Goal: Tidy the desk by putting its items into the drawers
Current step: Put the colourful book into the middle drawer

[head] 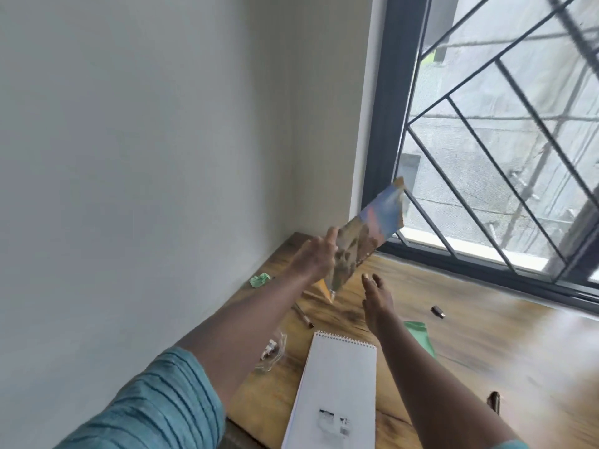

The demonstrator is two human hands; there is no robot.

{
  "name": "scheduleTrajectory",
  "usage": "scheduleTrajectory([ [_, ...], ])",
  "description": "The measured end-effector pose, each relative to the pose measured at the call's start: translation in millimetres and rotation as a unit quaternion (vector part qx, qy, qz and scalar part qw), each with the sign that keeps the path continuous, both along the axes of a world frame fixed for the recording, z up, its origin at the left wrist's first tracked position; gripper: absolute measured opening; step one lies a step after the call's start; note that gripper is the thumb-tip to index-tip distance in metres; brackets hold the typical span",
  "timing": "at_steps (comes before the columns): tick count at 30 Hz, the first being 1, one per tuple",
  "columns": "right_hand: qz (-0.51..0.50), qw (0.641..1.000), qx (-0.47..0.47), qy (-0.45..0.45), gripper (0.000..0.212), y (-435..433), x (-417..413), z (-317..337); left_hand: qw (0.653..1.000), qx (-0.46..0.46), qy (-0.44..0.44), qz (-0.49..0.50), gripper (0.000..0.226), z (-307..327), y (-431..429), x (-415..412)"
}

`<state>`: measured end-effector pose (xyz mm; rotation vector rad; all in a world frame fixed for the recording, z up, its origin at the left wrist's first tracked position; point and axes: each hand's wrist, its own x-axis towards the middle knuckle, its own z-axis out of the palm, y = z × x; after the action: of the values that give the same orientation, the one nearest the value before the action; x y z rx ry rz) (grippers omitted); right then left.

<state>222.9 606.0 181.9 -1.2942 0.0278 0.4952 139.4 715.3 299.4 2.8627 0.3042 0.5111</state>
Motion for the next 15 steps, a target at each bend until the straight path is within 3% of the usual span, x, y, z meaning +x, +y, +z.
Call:
scheduleTrajectory([
  [3,-0.009,1.000,0.016,-0.013,0.034,-14,-36,17,0.991,-0.124,-0.054,0.017,0.040,6,-13,-42],
  [9,0.016,0.998,0.049,-0.028,0.034,-53,-115,34,0.933,-0.339,-0.097,0.068,0.045,-2,-33,-137],
  [15,-0.002,1.000,0.003,-0.008,0.015,-104,-204,19,0.909,-0.405,-0.053,0.084,0.044,-31,-58,-232],
])
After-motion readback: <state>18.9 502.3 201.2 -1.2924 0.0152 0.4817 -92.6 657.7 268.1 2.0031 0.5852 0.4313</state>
